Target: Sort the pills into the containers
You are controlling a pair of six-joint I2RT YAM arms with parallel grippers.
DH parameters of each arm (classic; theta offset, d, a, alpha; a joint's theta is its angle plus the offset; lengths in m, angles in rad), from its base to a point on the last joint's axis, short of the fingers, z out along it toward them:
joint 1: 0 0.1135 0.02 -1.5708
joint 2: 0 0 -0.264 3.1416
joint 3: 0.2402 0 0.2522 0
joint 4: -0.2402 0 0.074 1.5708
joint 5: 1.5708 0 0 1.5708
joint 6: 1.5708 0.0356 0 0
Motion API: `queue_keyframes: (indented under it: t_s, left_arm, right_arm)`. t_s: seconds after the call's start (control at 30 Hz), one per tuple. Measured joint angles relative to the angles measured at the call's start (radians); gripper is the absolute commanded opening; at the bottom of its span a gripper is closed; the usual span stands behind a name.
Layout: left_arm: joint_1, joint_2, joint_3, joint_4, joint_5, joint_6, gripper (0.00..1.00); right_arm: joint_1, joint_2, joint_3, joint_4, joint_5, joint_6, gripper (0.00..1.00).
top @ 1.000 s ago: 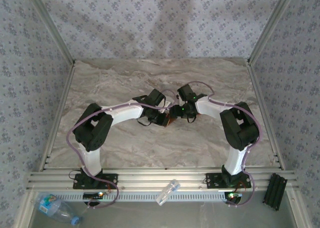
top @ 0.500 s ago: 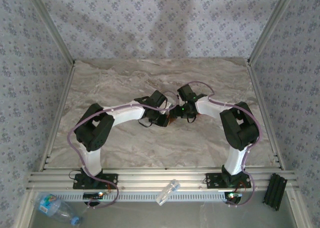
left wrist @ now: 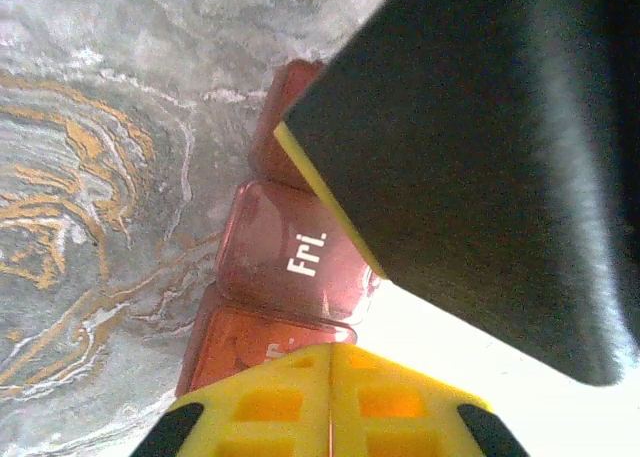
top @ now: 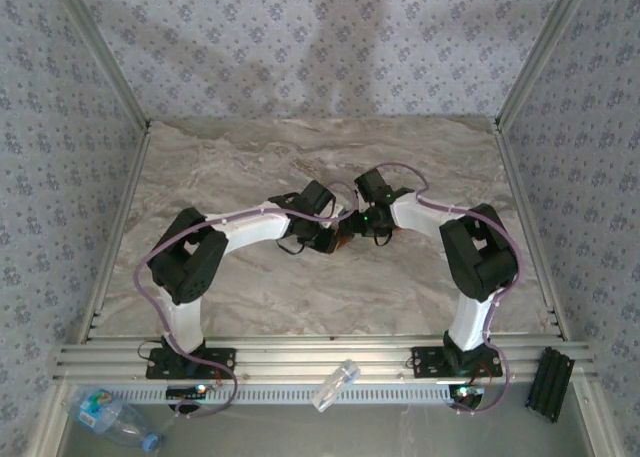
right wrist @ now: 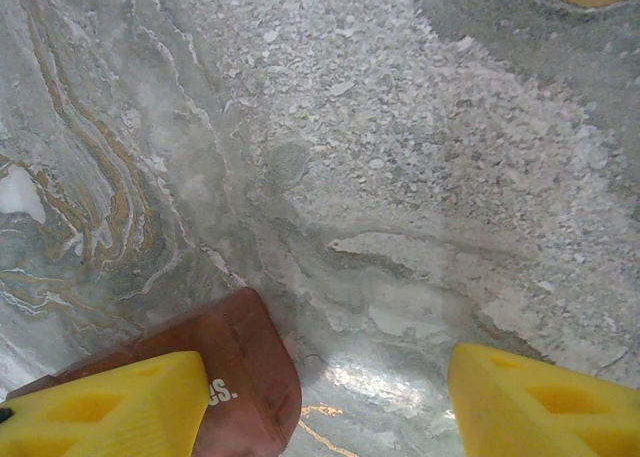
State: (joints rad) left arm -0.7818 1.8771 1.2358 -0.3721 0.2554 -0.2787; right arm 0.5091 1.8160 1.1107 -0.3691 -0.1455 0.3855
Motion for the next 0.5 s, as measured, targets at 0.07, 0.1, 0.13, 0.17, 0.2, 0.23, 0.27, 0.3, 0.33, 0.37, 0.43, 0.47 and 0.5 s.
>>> queue_keyframes:
  t_s: [0.07, 0.1, 0.13, 0.17, 0.2, 0.23, 0.27, 0.3, 0.33, 0.37, 0.43, 0.47, 0.5]
  left_arm:
    - [0.0, -0.032, 0.0, 0.007, -0.013, 0.012, 0.23]
    - [0.0, -0.048, 0.001, 0.012, -0.018, 0.012, 0.26]
    - [0.0, -0.072, 0.003, 0.018, -0.026, 0.018, 0.29]
    - [0.001, -0.099, 0.006, 0.027, -0.036, 0.023, 0.34]
    - [0.001, -0.124, 0.007, 0.036, -0.045, 0.023, 0.37]
    - [0.001, -0.156, 0.007, 0.048, -0.058, 0.029, 0.43]
    - [0.003, -0.189, 0.008, 0.06, -0.072, 0.032, 0.51]
    - [0.004, -0.22, 0.008, 0.072, -0.088, 0.035, 0.58]
    - [0.008, -0.253, 0.009, 0.086, -0.105, 0.038, 0.69]
    - [0.011, -0.287, 0.009, 0.099, -0.126, 0.047, 0.86]
    - [0.023, -0.345, 0.01, 0.12, -0.166, 0.054, 1.0]
    - [0.032, -0.373, 0.011, 0.129, -0.187, 0.056, 1.0]
    - [0.04, -0.394, 0.011, 0.135, -0.204, 0.061, 1.0]
  right_arm:
    - [0.0, 0.001, 0.008, -0.012, 0.003, 0.0, 0.67]
    - [0.0, 0.002, 0.012, -0.019, 0.003, 0.0, 0.67]
    - [0.0, 0.003, 0.019, -0.029, 0.004, 0.0, 0.67]
    - [0.0, 0.005, 0.028, -0.041, 0.005, 0.0, 0.67]
    - [0.0, 0.006, 0.037, -0.053, 0.007, -0.001, 0.67]
    - [0.0, 0.007, 0.05, -0.071, 0.008, 0.0, 0.68]
    - [0.0, 0.007, 0.064, -0.085, 0.008, -0.001, 0.68]
    - [0.002, 0.006, 0.082, -0.098, 0.008, -0.001, 0.68]
    - [0.002, 0.005, 0.102, -0.109, 0.007, -0.001, 0.69]
    - [0.002, 0.002, 0.126, -0.12, 0.006, 0.0, 0.69]
    - [0.004, -0.02, 0.167, -0.14, 0.003, 0.0, 0.7]
    - [0.004, -0.038, 0.19, -0.154, 0.001, 0.0, 0.7]
    - [0.004, -0.055, 0.211, -0.166, -0.001, 0.0, 0.72]
